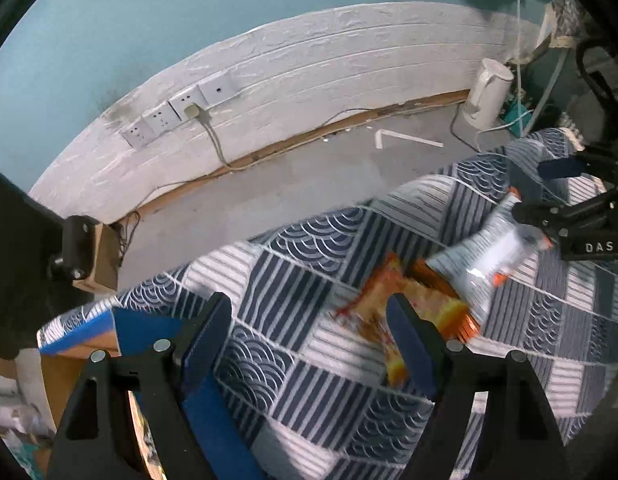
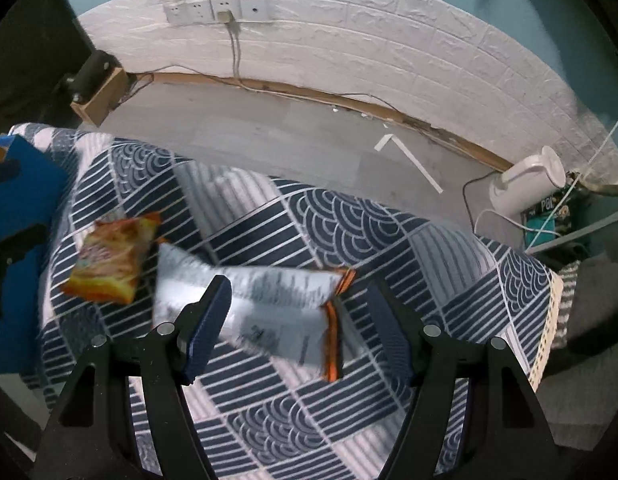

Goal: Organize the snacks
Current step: 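Move both open tools to the two bags left on the table, then grasp the orange-red chip bag with the left tool while the right tool grasps the white-orange bag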

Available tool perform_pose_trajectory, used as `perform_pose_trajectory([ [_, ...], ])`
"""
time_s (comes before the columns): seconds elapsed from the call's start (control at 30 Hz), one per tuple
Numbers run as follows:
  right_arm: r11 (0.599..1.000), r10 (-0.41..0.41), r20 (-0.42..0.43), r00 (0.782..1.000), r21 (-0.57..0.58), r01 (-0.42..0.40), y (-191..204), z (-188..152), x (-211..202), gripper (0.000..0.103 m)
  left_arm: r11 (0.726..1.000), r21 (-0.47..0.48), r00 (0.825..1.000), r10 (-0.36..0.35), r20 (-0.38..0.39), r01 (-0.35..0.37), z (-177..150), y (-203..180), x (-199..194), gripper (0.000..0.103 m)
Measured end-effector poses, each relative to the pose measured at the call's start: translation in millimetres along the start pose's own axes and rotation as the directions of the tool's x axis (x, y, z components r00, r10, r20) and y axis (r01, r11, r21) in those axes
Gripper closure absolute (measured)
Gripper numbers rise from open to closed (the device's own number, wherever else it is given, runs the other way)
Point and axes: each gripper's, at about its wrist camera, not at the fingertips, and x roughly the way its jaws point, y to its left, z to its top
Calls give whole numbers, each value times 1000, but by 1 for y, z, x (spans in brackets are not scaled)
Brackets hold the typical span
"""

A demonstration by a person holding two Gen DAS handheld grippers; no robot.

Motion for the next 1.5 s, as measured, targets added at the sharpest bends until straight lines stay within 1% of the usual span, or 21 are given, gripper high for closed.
perform_pose_trajectory([
  [0.1,1000,-6,-8,1000,15,7,-8,2,13,32,999,-23,1000,-23,-17,23,4,4,14,22],
  [0.17,1000,-13,-24,1000,19,13,-10,0,22,32,999,-35,999,-25,-40,23,3,8,22,22],
  [0.3,999,-31,-68,997,35,33,-17,-12,31,32,999,-39,997,-32,-65,29,-4,11,30,22],
  [0.37,998,-47,-83,995,40,50,-19,-22,29,32,998,-44,997,-37,-67,34,-5,11,29,22],
  [0.47,996,-56,-104,993,63,62,-22,-40,24,32,996,-66,995,-69,-69,65,-6,12,25,22],
  [0.57,994,-41,-127,991,94,53,-24,-61,21,32,994,-67,994,-93,-61,89,-10,10,16,22],
  [0.67,993,-19,-150,989,112,36,-20,-83,21,32,995,-47,995,-87,-55,84,-16,6,9,22],
  [0.77,993,-14,-171,985,114,34,-11,-98,21,32,996,-34,995,-83,-56,81,-23,5,4,22],
  [0.83,993,-17,-171,985,109,36,-4,-103,18,32,996,-31,995,-88,-51,86,-27,4,-2,22],
  [0.9,993,-16,-154,988,112,33,0,-107,11,32,996,-26,996,-82,-46,81,-32,4,-7,22],
  [1.0,993,-17,-127,992,111,31,7,-105,-1,32,997,-23,996,-73,-44,72,-39,3,-14,22],
  [1.03,993,-10,-106,994,113,22,11,-103,-7,32,997,-29,997,-71,-42,70,-41,4,-16,22],
  [1.1,993,20,-65,998,120,-12,19,-99,-18,29,996,-41,996,-76,-41,74,-45,6,-18,22],
  [1.17,990,71,-37,997,123,-66,29,-93,-22,28,996,-54,996,-76,-48,74,-49,8,-18,22],
  [1.3,990,107,-36,994,100,-102,50,-83,-14,28,995,-70,995,-79,-58,75,-54,7,-14,22],
  [1.43,993,110,-62,992,60,-106,66,-71,1,28,992,-83,993,-98,-68,92,-58,5,-7,22],
  [1.5,993,108,-65,992,49,-105,65,-64,7,28,991,-83,992,-109,-71,103,-59,5,-5,22],
])
